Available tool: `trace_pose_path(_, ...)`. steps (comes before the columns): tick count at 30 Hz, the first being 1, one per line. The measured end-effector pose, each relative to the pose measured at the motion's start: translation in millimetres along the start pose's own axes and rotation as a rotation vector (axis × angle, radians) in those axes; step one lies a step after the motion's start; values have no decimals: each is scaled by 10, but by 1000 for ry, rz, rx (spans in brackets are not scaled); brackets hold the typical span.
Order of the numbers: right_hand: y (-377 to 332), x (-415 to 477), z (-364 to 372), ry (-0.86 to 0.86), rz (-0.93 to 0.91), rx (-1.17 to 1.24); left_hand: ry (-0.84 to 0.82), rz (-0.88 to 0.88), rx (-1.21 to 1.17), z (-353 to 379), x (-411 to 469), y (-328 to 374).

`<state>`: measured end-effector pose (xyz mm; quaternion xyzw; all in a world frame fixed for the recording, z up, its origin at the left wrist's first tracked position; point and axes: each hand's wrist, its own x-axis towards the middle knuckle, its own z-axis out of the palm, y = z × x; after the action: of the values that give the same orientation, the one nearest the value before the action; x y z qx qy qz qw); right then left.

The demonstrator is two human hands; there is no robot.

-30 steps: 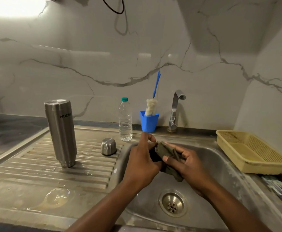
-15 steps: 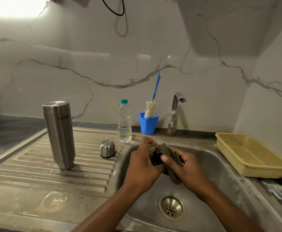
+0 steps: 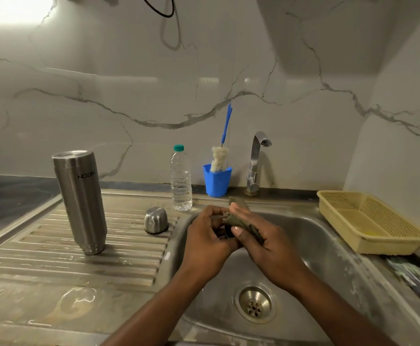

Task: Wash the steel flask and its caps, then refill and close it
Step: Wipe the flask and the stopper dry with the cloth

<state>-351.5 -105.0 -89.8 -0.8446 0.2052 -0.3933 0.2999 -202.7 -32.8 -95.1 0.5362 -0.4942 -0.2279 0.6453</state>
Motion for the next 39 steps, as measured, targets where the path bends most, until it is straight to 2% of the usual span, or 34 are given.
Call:
trace_pose_path(7, 3, 35, -37, 123, 330, 295, -26, -70, -137, 13, 26, 21)
trace_pose_path(11, 39, -21, 68, 132, 267, 165, 41, -27, -117, -51, 94, 53)
trace_pose_path(14, -2, -31, 146, 108, 253, 230, 26, -6, -111, -82, 85, 79)
trace_pose_path(18, -49, -15, 62, 148, 241, 363, -80, -52, -158, -18, 42, 77)
trace_pose_path(22, -83, -3, 46, 121, 362, 519, -107, -89, -239, -18, 56, 91)
trace_pose_path(24, -59, -15, 50, 90, 316, 408, -84, -102, -239, -47, 54, 103)
trace_pose_path(28, -25, -40, 25, 63, 95, 15, -29, -100, -197, -79, 64, 84)
trace_pose_path(31, 16, -24, 27, 112, 16, -22, -115, -104, -216, -64, 65, 70)
trace_pose_path(33, -1, -7, 1, 125, 68, 100, -170, -126, -266, -30, 53, 59)
trace_pose_path(36, -13, 14, -20, 121, 254, 352, -150, -149, -291, -8, 61, 34)
trace_pose_path(37, -6, 13, -13, 113, 297, 350, -132, -145, -284, -11, 69, 27)
trace_pose_path(39, 22, -14, 20, 86, 306, 193, -94, -148, -288, -37, 91, -2)
